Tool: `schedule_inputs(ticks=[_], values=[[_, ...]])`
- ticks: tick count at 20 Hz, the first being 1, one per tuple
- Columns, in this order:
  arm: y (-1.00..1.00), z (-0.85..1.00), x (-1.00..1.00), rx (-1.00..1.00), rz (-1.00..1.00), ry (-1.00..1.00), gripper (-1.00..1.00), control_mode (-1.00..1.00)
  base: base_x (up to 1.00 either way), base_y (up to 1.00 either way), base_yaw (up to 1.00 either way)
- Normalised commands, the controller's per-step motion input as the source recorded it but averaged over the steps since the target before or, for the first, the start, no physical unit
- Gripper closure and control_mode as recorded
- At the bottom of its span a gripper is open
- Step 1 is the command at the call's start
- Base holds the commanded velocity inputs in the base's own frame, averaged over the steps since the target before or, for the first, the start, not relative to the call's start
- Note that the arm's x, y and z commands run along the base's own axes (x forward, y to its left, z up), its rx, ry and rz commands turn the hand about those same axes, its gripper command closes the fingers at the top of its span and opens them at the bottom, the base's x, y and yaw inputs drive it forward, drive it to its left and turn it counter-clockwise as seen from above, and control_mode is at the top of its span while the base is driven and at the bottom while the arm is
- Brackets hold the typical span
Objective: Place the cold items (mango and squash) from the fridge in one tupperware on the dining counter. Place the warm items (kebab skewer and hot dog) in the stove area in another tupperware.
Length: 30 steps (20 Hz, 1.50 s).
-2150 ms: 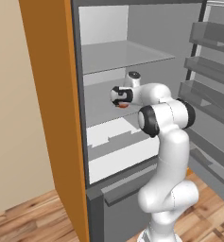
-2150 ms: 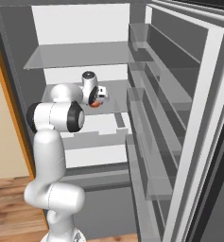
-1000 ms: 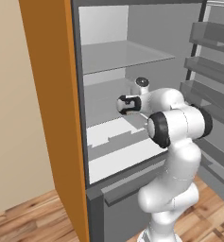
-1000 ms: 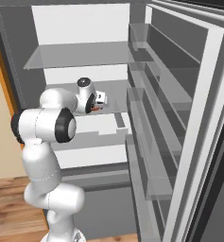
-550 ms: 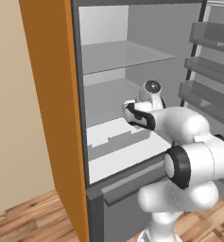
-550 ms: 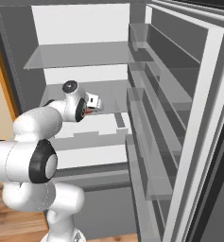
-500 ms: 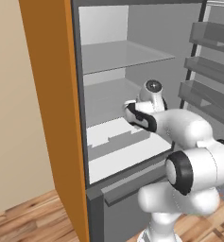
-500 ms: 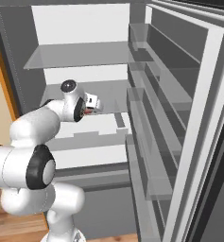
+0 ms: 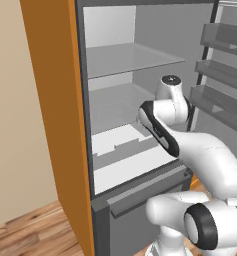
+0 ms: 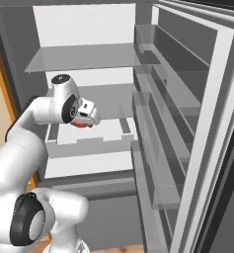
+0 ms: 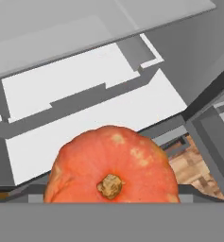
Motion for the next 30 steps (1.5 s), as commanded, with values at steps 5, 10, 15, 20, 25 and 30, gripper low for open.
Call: schedule_inputs(ticks=[5,10,15,20,25,30], values=[[0.0,0.24,-1.0,0.05,-0.07,0.1,1.0,-1.0,0.0,0.0,0.0],[0.0,0.03,-1.0,0.06,-0.02,0.01,1.0,-1.0,0.0,0.0,0.0],[0.0,-0.04,-0.94,0.0,0.0,-0.03,1.0,-1.0,0.0,0.0,0.0],[0.0,-0.17,-0.09,0.0,0.0,0.03,1.0,-1.0,0.0,0.0,0.0],[0.0,0.0,0.0,0.0,0.0,0.0,1.0,-1.0,0.0,0.0,0.0],[0.11,-0.06,-0.1,0.0,-0.02,0.02,1.0,1.0,-0.1,0.11,-0.03]])
